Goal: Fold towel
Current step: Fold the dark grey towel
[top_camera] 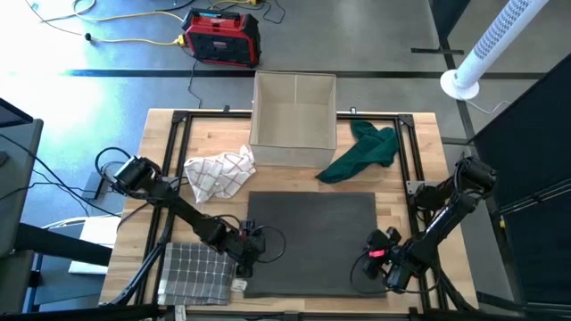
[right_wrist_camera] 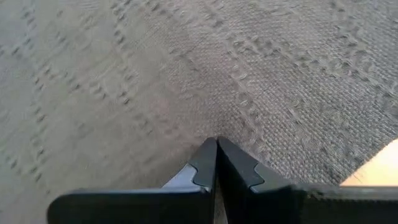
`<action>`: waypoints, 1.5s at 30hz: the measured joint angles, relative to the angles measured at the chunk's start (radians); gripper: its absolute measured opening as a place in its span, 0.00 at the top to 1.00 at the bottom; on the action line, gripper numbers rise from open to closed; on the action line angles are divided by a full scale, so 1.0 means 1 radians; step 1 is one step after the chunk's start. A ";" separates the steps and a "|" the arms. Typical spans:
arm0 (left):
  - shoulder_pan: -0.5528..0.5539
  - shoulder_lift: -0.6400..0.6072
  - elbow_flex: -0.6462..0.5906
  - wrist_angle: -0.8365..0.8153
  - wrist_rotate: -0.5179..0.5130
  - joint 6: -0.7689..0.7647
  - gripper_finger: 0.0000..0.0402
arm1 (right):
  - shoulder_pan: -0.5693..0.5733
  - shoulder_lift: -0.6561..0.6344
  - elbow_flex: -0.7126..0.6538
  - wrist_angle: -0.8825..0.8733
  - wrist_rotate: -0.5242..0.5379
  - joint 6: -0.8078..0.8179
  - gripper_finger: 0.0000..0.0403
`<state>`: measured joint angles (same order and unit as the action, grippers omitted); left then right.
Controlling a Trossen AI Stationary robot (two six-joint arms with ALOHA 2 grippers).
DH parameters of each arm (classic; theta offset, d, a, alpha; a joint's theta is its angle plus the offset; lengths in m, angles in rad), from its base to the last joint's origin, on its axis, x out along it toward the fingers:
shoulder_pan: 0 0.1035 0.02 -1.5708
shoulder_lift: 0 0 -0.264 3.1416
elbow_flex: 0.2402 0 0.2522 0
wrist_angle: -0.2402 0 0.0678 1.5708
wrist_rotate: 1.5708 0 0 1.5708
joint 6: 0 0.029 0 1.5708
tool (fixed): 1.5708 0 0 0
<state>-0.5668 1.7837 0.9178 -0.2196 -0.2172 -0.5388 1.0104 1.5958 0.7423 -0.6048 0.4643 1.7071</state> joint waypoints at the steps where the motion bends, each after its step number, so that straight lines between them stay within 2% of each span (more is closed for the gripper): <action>1: 0.004 -0.017 0.007 -0.008 -0.008 0.012 1.00 | 0.000 -0.018 0.021 -0.023 0.006 -0.016 1.00; 6: 0.022 -0.103 0.045 -0.050 -0.050 0.073 1.00 | 0.001 -0.108 0.128 -0.142 0.040 -0.099 1.00; 10: 0.063 -0.218 0.052 -0.068 -0.114 0.186 1.00 | -0.017 -0.183 0.214 -0.330 0.049 -0.187 1.00; 13: 0.126 -0.318 0.054 -0.046 -0.098 0.270 1.00 | -0.036 -0.242 0.232 -0.423 0.031 -0.297 1.00; 16: 0.208 -0.383 0.053 -0.037 -0.043 0.339 1.00 | -0.051 -0.321 0.215 -0.414 0.067 -0.453 1.00; 19: 0.297 -0.425 0.053 0.006 0.014 0.397 1.00 | -0.074 -0.411 0.176 -0.332 0.112 -0.644 1.00; 22: 0.389 -0.433 0.054 0.049 0.086 0.423 1.00 | -0.107 -0.516 0.107 -0.157 0.111 -0.900 1.00; 25: 0.459 -0.430 0.053 0.087 0.160 0.433 1.00 | -0.167 -0.622 0.018 0.053 0.043 -1.144 1.00; 29: 0.498 -0.426 0.054 0.107 0.180 0.479 1.00 | -0.283 -0.754 -0.098 0.240 -0.092 -1.368 1.00; 30: 0.504 -0.426 0.054 0.106 0.179 0.494 1.00 | -0.317 -0.787 -0.115 0.239 -0.111 -1.391 1.00; 36: 0.554 -0.427 0.054 0.090 0.175 0.574 1.00 | -0.524 -0.978 -0.122 -0.094 -0.124 -1.374 1.00; 38: 0.576 -0.427 0.054 0.052 0.174 0.604 1.00 | -0.585 -1.031 -0.105 -0.217 -0.094 -1.330 1.00; 40: 0.604 -0.427 0.054 0.004 0.173 0.635 1.00 | -0.635 -1.081 -0.094 -0.218 -0.068 -1.324 1.00; 43: 0.642 -0.420 0.054 -0.076 0.168 0.693 1.00 | -0.698 -1.113 -0.086 -0.206 -0.140 -1.365 1.00; 45: 0.665 -0.414 0.044 -0.102 0.160 0.699 1.00 | -0.734 -1.109 -0.086 -0.208 -0.148 -1.359 1.00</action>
<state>0.0980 1.3699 0.9619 -0.3216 -0.0573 0.1599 0.2765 0.4871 0.6559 -0.8130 0.3161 0.3477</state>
